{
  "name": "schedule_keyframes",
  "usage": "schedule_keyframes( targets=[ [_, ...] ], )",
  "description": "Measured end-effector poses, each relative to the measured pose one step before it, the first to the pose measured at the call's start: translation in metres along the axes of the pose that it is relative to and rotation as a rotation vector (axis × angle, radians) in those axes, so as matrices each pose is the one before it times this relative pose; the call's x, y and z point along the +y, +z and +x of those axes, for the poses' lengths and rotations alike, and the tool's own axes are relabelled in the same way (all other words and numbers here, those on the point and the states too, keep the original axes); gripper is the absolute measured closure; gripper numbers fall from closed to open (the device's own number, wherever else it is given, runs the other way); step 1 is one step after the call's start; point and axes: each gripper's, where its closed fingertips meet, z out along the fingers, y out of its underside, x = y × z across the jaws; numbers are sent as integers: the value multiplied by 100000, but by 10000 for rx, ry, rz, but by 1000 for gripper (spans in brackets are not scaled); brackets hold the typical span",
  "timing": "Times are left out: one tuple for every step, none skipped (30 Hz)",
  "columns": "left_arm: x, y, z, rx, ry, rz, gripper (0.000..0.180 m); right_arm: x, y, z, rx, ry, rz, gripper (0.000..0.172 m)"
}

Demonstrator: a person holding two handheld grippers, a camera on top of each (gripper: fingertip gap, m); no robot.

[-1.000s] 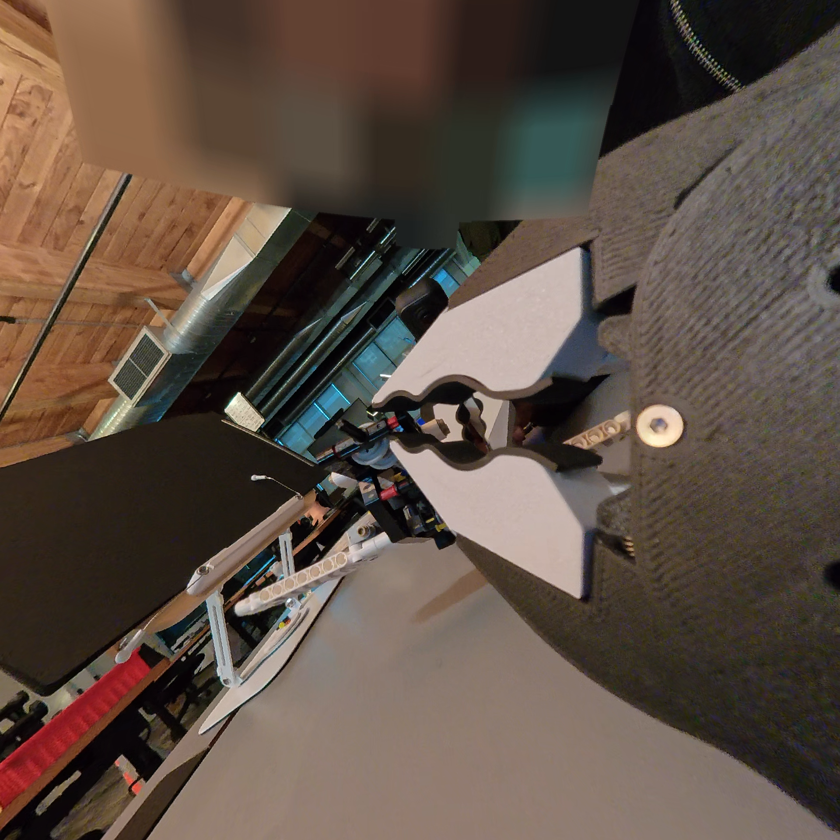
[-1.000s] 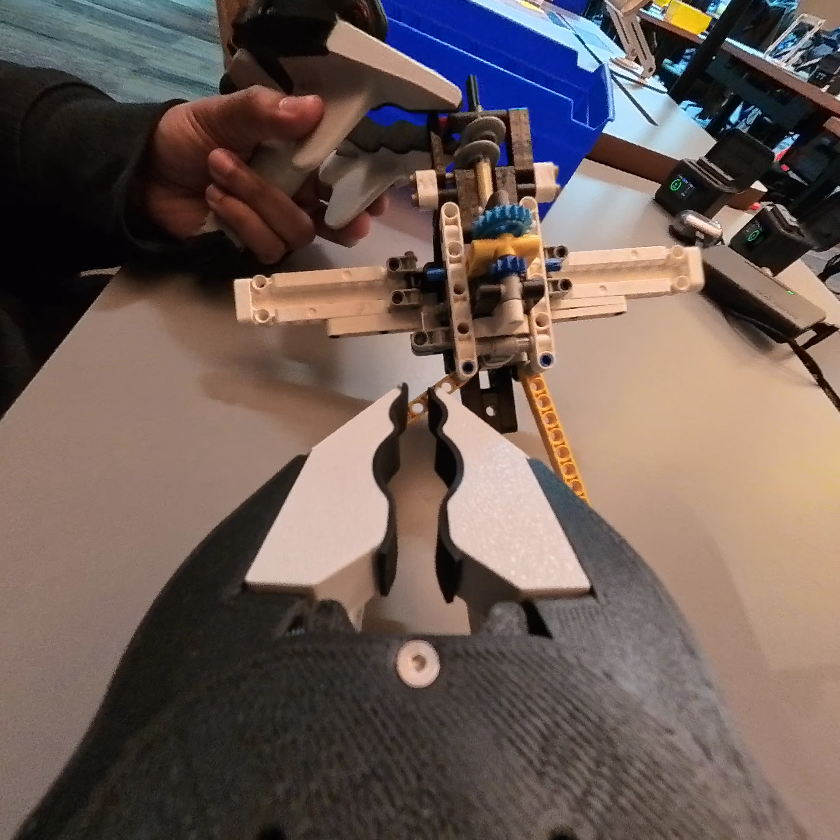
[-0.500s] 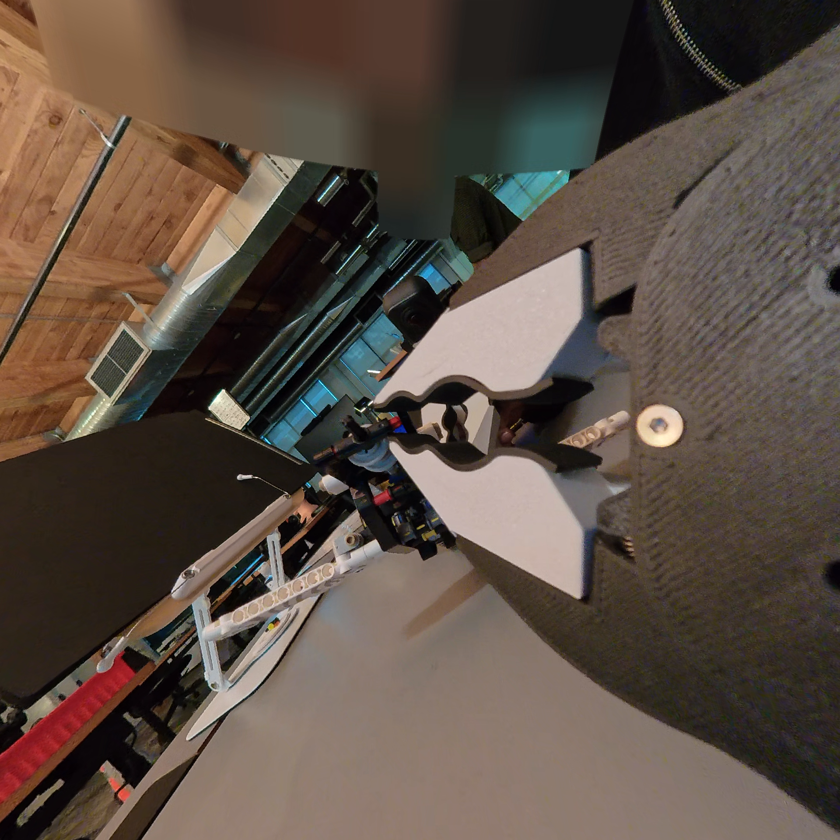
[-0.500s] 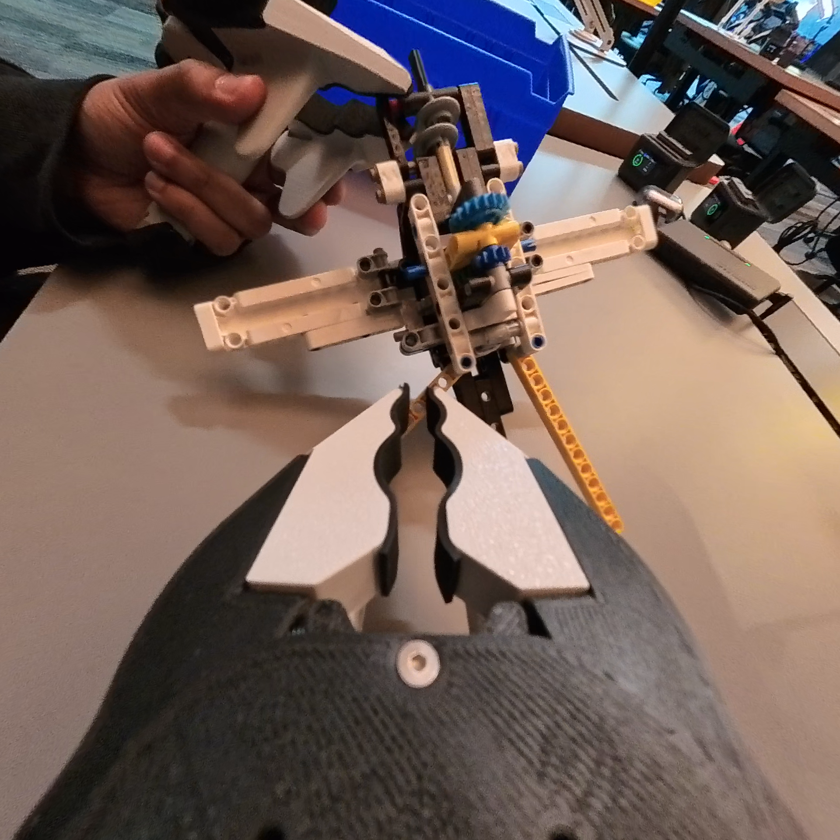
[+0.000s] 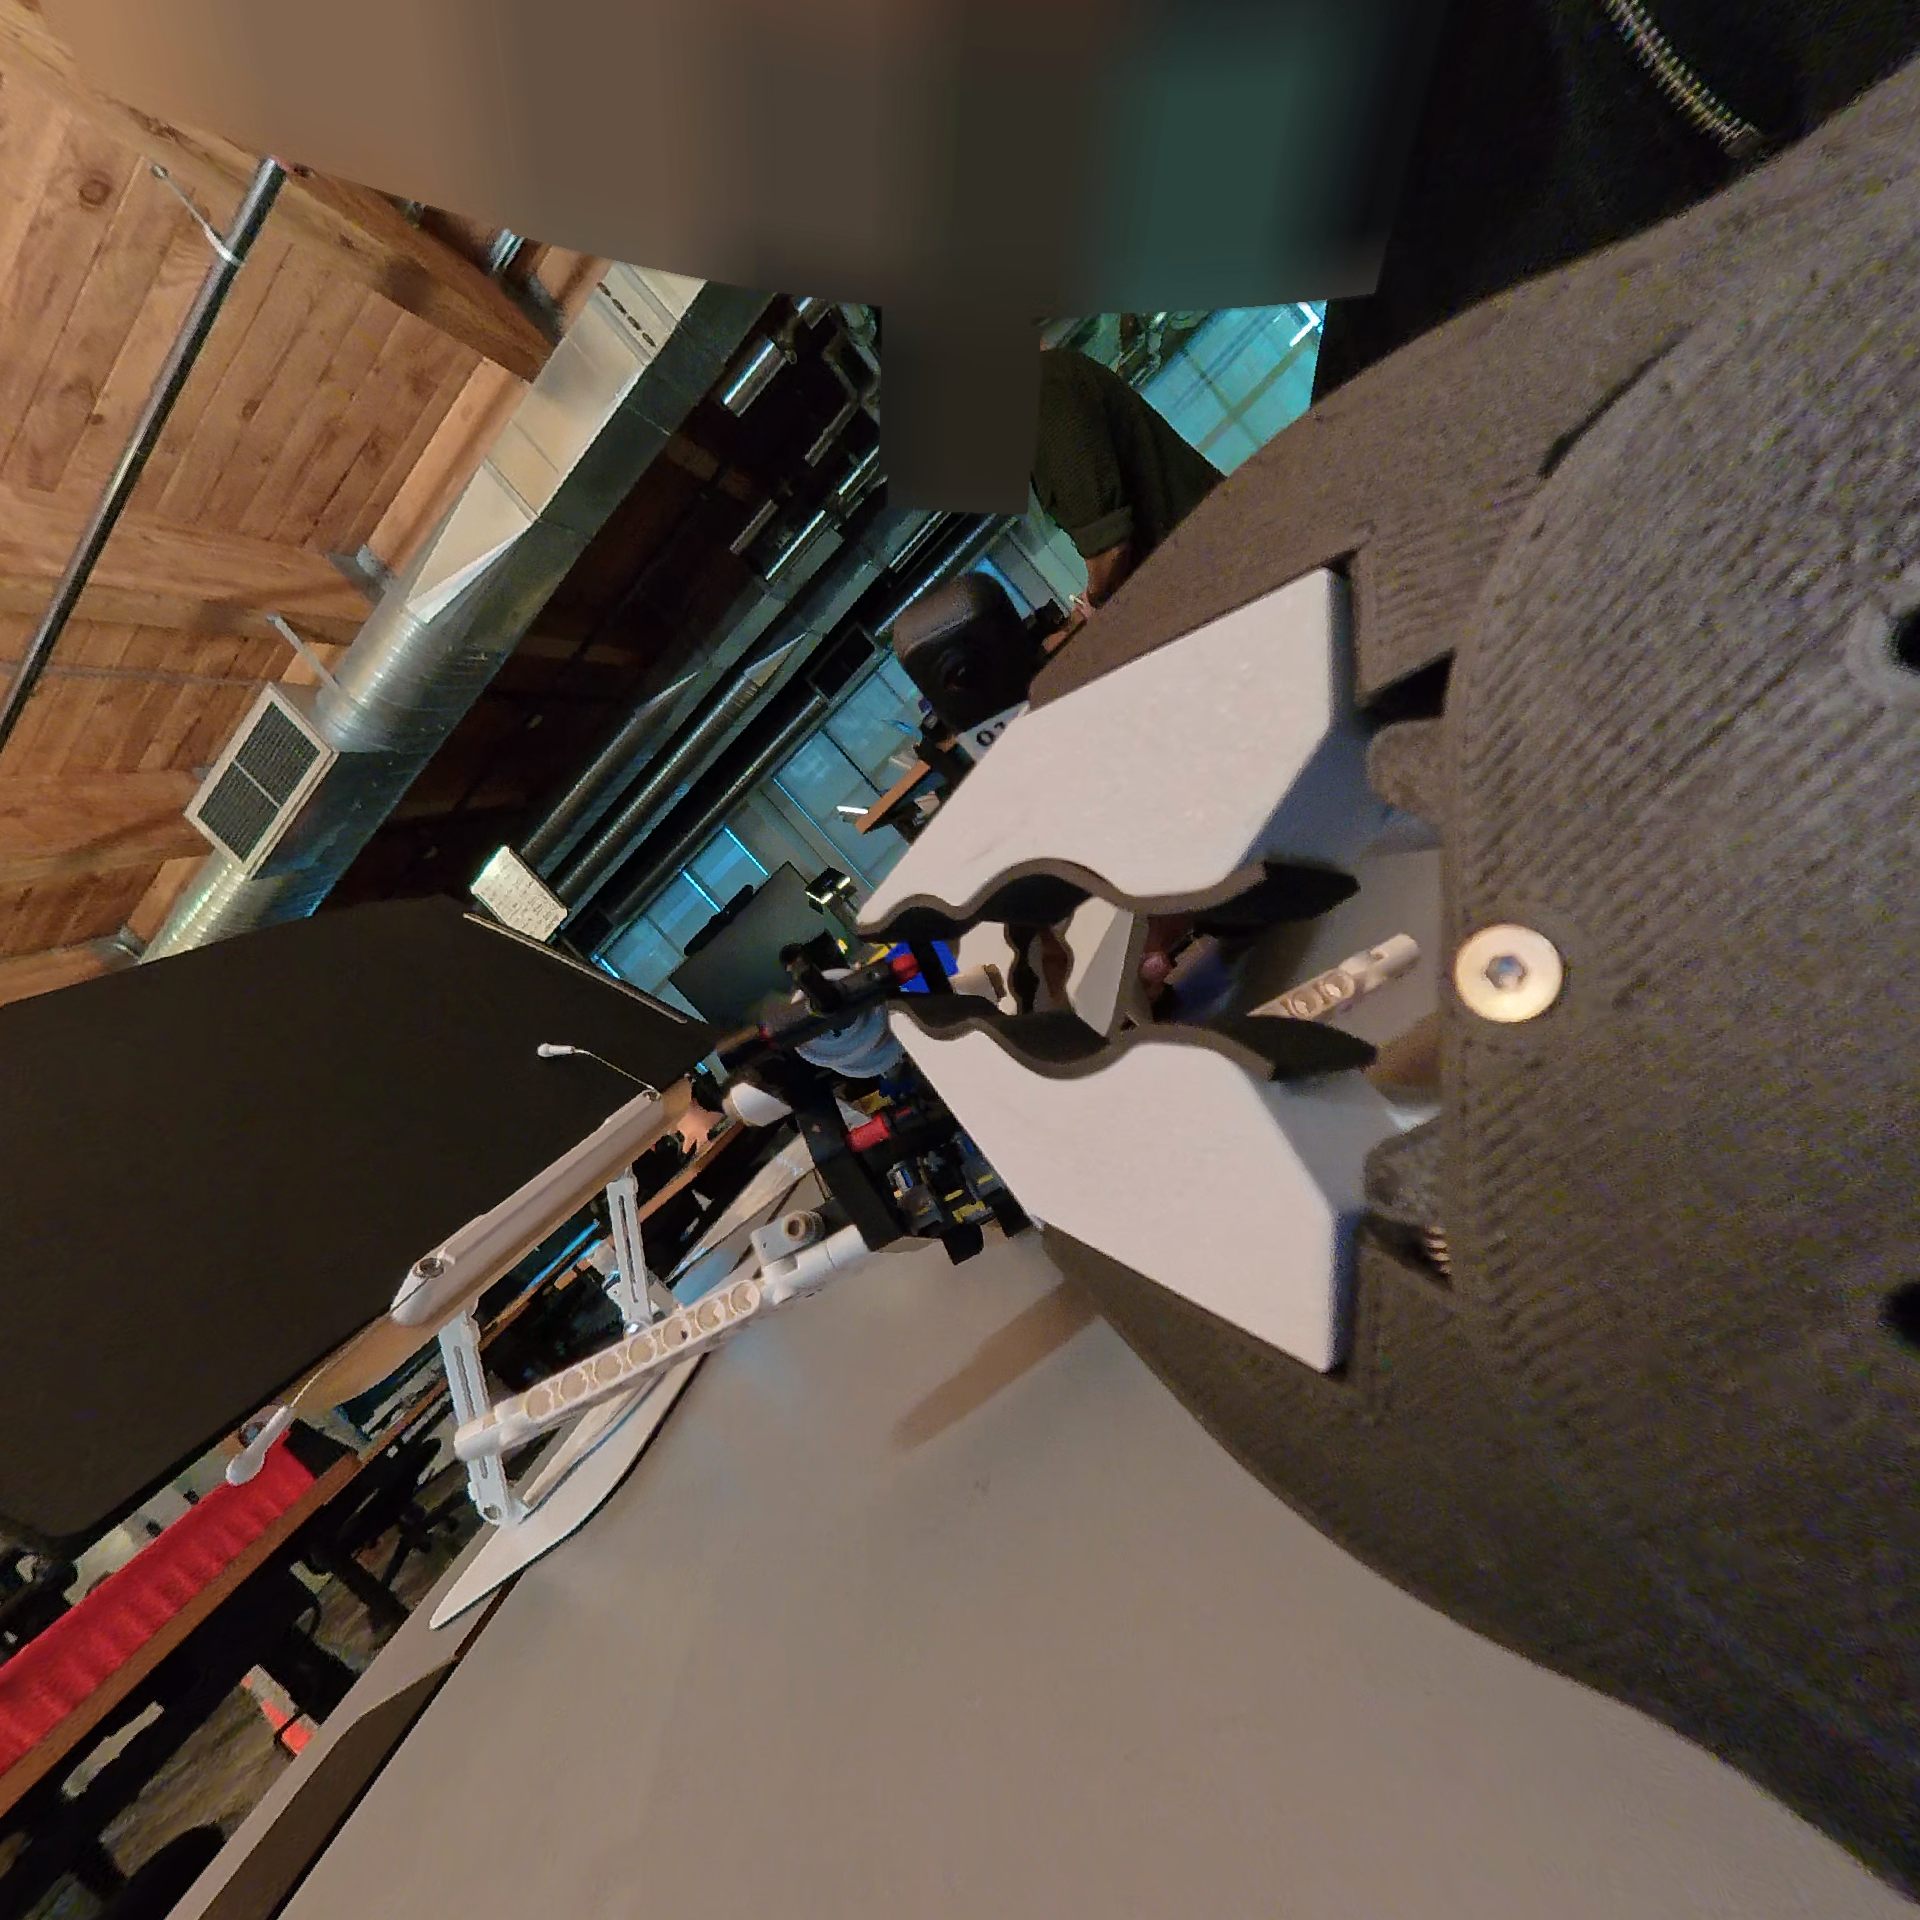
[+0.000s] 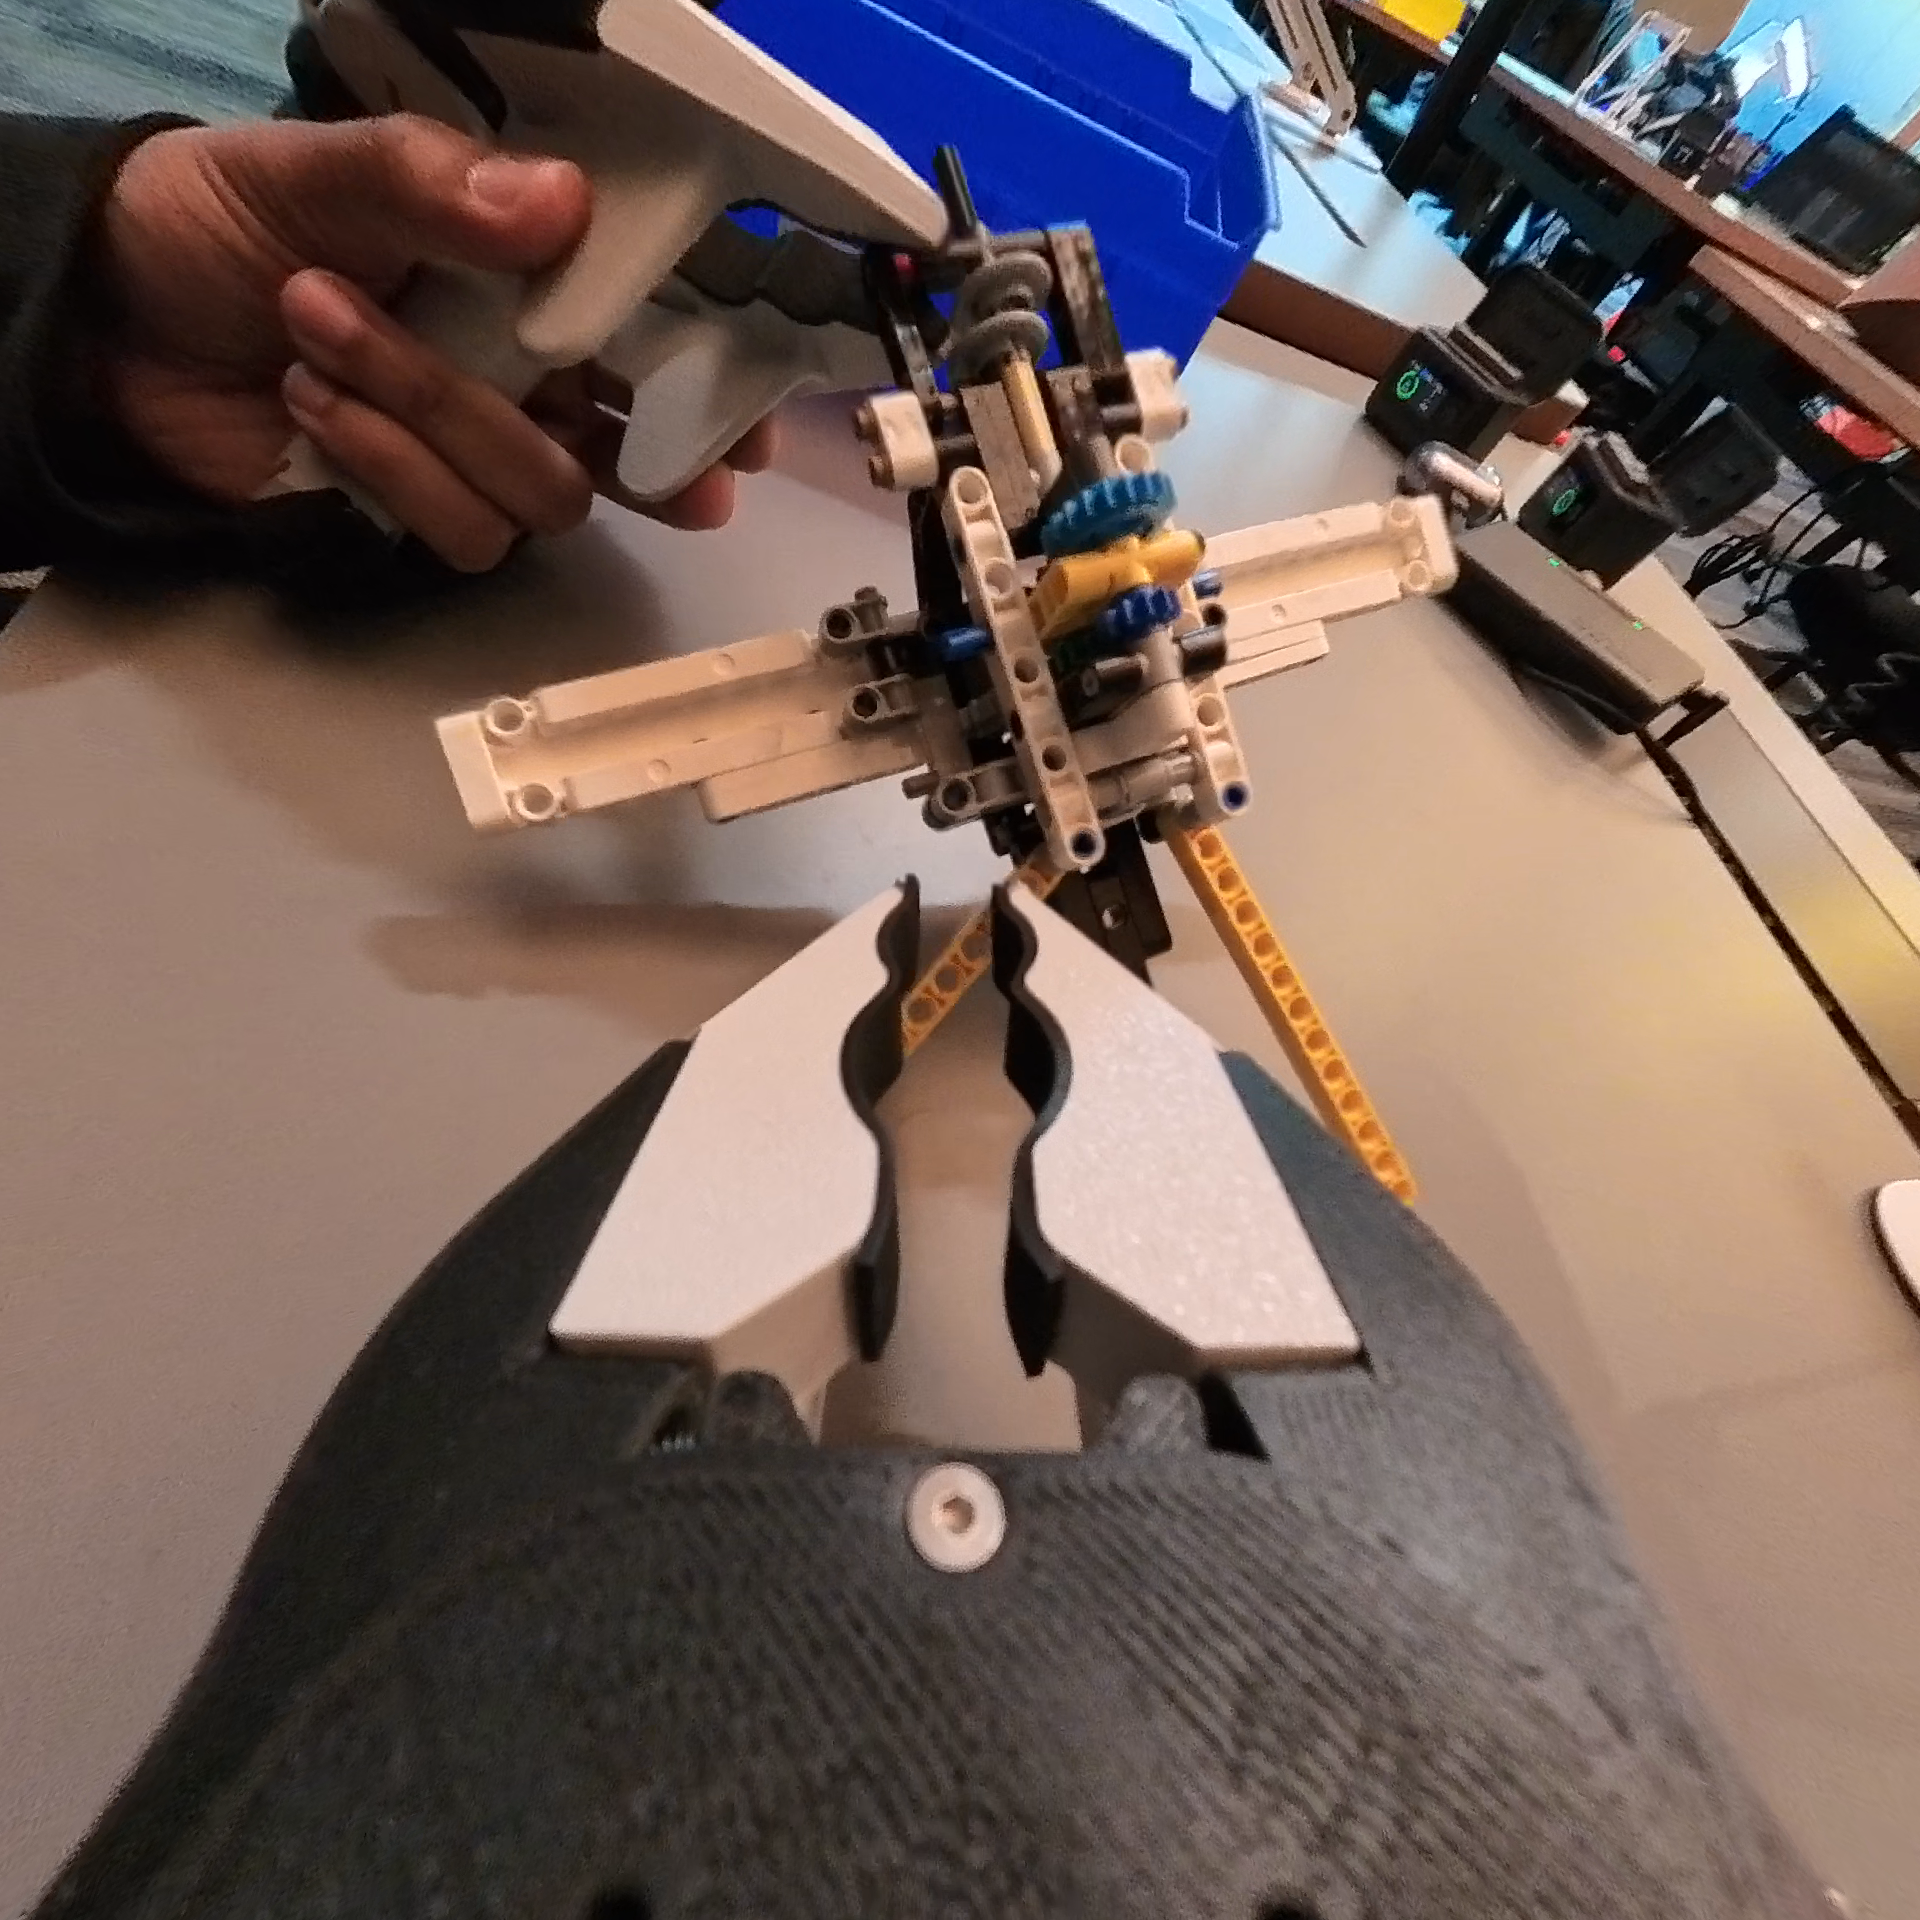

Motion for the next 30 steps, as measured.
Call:
schedule_keyframes(
  targets=[
    [114, 57, -30, -57, 65, -67, 174, -234, 11, -71, 42, -86, 82, 160],
    [142, 85, -19, -60, 89, -83, 174, -175, 55, -157, -15, -30, 30, 160],
    [136, 70, -5, -70, 109, -75, 174, -66, 122, -225, -63, -5, -28, 160],
    [96, 53, 2, -59, 116, -42, 173, -17, 157, -268, -81, -4, -53, 159],
    [-51, -9, -23, -63, 79, 54, 174, 38, 160, -179, -22, -5, -61, 158],
    [18, -4, -10, -22, 19, -7, 174, 99, 127, -6, 68, 6, -85, 158],
    [8, 9, 4, 12, -9, -6, 173, 77, 117, -41, 6, 42, -55, 158],
    [23, 20, -25, -6, -25, -23, 174, 62, 80, 25, 15, 86, -39, 158],
    [22, 11, 0, 1, -8, -15, 174, 10, 14, 154, 58, 125, -15, 160],
    [13, 11, 5, -7, 11, -8, 174, -6, -28, 166, 48, 144, 10, 162],
    [22, 9, 26, 6, 32, -12, 174, -14, -63, 261, 90, 180, 29, 163],
    [61, 31, 37, 3, 46, -32, 174, -82, -93, 306, 100, 237, 69, 162],
    [96, 39, 56, 1, 64, -56, 174, -116, -126, 305, 60, 312, 93, 162],
    [154, 77, 82, 4, 106, -85, 174, -121, -124, 229, -9, 384, 98, 160],
    [239, 117, 97, -17, 152, -135, 174, -98, -80, 161, -69, 423, 67, 158],
    [289, 152, 90, -39, 180, -171, 173, -56, -20, 155, -51, 409, 29, 158],
    [209, 114, 82, -50, 162, -122, 173, -16, -5, 151, -27, 336, 8, 158],
    [58, 42, 27, -48, 85, -34, 173, 21, -8, 145, -11, 243, -15, 157],
    [1, 1, 7, 10, -1, 4, 173, -7, -29, 72, -32, 167, 13, 156],
    [-9, -2, 3, 31, -41, 0, 174, -28, -32, 36, -38, 150, 27, 157],
    [8, 2, 7, 19, -14, -5, 173, -48, -40, 28, -39, 161, 35, 158],
    [26, 12, 27, 8, 16, -15, 173, -8, -22, 53, -18, 176, 10, 158],
    [43, 23, 29, 10, 18, -33, 173, 40, -9, 75, -6, 194, -22, 159],
    [54, 32, 39, 26, 0, -35, 174, 64, 30, 13, -51, 203, -43, 159],
    [9, 15, -34, -16, -17, -9, 173, 64, 27, 10, -55, 199, -46, 160],
    [-5, -7, -30, -7, -12, 3, 173, 45, 3, 31, -40, 191, -25, 160],
    [0, 0, 7, 5, 1, 0, 173, 8, 3, 24, -46, 162, -4, 161],
    [-3, -4, 19, 14, 9, 5, 173, -19, -23, -20, -63, 90, 14, 161],
    [-17, -5, 16, 4, 10, 12, 173, -41, -41, -45, -61, 19, 37, 161],
    [-29, -29, -16, -8, -6, 24, 174, -72, -57, -89, -77, -7, 54, 161]
  ],
)
